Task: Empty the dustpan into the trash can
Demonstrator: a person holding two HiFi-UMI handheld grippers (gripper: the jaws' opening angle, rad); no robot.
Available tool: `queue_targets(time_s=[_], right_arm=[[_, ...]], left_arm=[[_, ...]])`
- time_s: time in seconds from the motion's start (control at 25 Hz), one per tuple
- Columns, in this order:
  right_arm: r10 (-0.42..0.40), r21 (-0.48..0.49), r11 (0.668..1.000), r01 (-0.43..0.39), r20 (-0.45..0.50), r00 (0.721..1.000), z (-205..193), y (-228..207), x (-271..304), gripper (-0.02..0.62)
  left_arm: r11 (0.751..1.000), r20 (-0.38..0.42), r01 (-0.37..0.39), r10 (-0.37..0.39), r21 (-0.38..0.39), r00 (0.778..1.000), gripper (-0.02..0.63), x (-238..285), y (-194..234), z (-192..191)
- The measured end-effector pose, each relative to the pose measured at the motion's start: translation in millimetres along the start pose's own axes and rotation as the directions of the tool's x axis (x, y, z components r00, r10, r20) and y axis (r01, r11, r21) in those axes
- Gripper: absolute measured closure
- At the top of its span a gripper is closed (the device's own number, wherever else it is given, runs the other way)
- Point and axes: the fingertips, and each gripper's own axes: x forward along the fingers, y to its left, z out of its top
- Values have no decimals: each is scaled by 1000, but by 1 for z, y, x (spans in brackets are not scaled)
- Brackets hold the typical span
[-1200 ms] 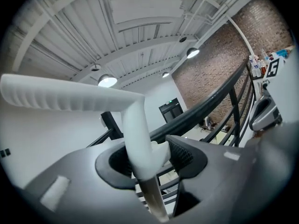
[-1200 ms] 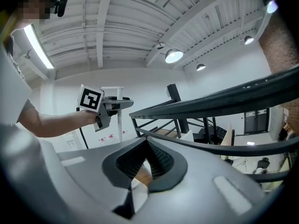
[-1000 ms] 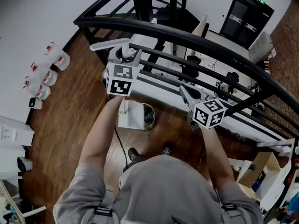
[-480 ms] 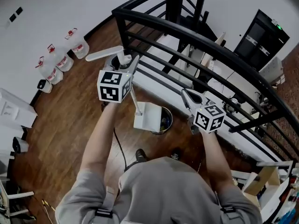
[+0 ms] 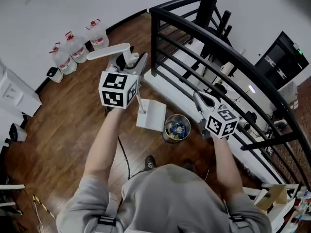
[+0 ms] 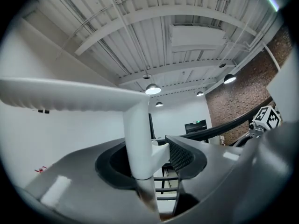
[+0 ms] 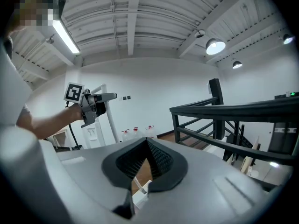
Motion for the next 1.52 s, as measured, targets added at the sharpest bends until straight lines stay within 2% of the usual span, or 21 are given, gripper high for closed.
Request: queue_targets(time_s=[0.2,0.6,0.96,1.52], right_arm=[[8,-4,1000,-8,-20,1000,-5,22,15,597],[38,-6,999,-39,-89,995,-25,49,30,597],[27,24,999,-24,-147,989,-55,50,38,597],[17,39,999,-10,-192,981,-71,49,48,597]], left_arm=[[999,-8,-31,31,-43,999,420,-12,38,-32],[989,-108,-93,81,-113,991,422,-30,73,-145],[970,-231,-126,76,-206,970,423,-42,65,-263],[943,-302,-170,81,-284,950,426,-33,50,-349]])
